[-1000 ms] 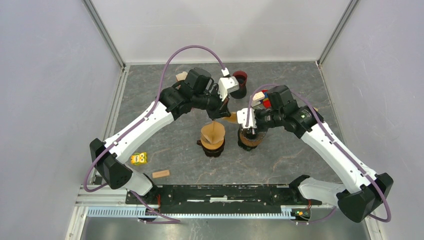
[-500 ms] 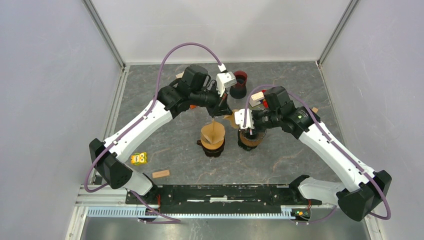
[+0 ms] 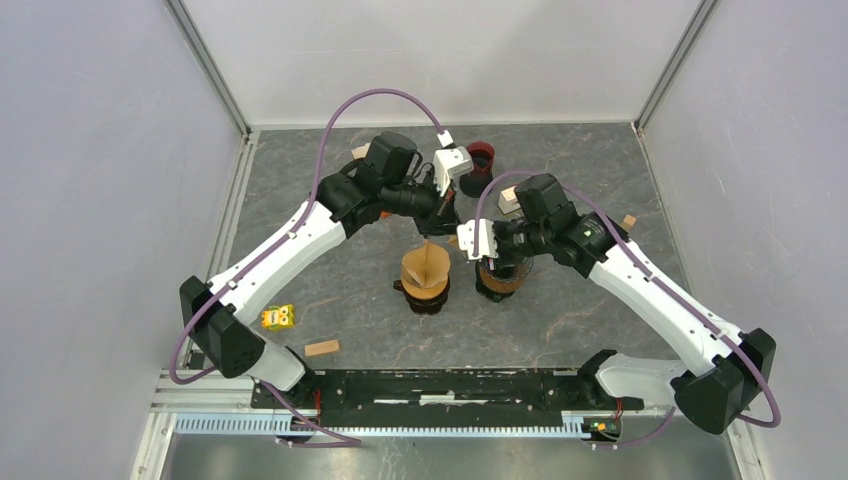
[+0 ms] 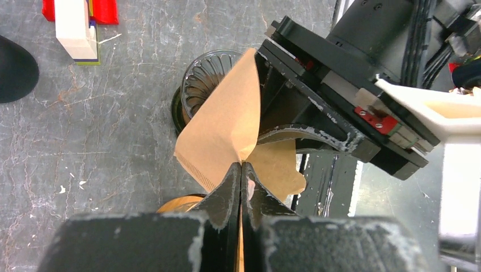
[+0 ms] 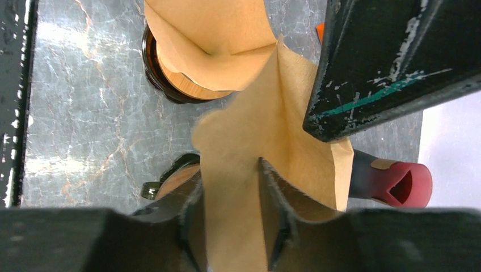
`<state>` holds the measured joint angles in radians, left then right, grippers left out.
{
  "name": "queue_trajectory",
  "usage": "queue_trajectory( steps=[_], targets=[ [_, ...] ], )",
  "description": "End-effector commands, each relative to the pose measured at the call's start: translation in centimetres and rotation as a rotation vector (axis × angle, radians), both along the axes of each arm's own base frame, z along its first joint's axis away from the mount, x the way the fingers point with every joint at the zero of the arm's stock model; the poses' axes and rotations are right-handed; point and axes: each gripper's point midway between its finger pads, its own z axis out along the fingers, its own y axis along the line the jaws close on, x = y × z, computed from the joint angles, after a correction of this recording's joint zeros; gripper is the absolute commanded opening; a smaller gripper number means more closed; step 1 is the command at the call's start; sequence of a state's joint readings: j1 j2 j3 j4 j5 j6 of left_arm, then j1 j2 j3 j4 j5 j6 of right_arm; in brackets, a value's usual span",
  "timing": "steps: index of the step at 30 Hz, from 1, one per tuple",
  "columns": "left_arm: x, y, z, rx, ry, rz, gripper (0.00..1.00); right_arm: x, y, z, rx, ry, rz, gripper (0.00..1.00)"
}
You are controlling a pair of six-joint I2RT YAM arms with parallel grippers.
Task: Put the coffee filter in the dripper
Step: Pick up the coffee filter from the coffee filter holder, then place the coffee filter in the coffee dripper.
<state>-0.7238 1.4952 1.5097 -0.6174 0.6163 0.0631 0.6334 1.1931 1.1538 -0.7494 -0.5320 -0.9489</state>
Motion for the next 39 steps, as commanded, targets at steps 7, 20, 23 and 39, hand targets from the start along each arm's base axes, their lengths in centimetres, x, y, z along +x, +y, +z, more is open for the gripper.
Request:
queue_trajectory(
  steps=[7,20,23,39],
  targets=[
    [1.5,0.5,1.6,-0.057,-0.014,0.062,0.02,0.8,0.0,1.1,-0.003,-0.067,-0.015,0.15],
    [2.5,0.6,1.5,-0.07,0.005,0.11,0.02,0.3,-0.1,1.5,0.013,-0.064,-0.008,0.0],
    [2.8,0.5,1.6,-0.076,0.009,0.121,0.06,0.3,0.0,1.5,0.016,-0.058,-0.009,0.0],
    [1.7,-1.0,1.4,-0.133,0.086,0.031,0.49,0.6,0.5,1.5,0.017,-0.024,-0.014,0.0]
  ],
)
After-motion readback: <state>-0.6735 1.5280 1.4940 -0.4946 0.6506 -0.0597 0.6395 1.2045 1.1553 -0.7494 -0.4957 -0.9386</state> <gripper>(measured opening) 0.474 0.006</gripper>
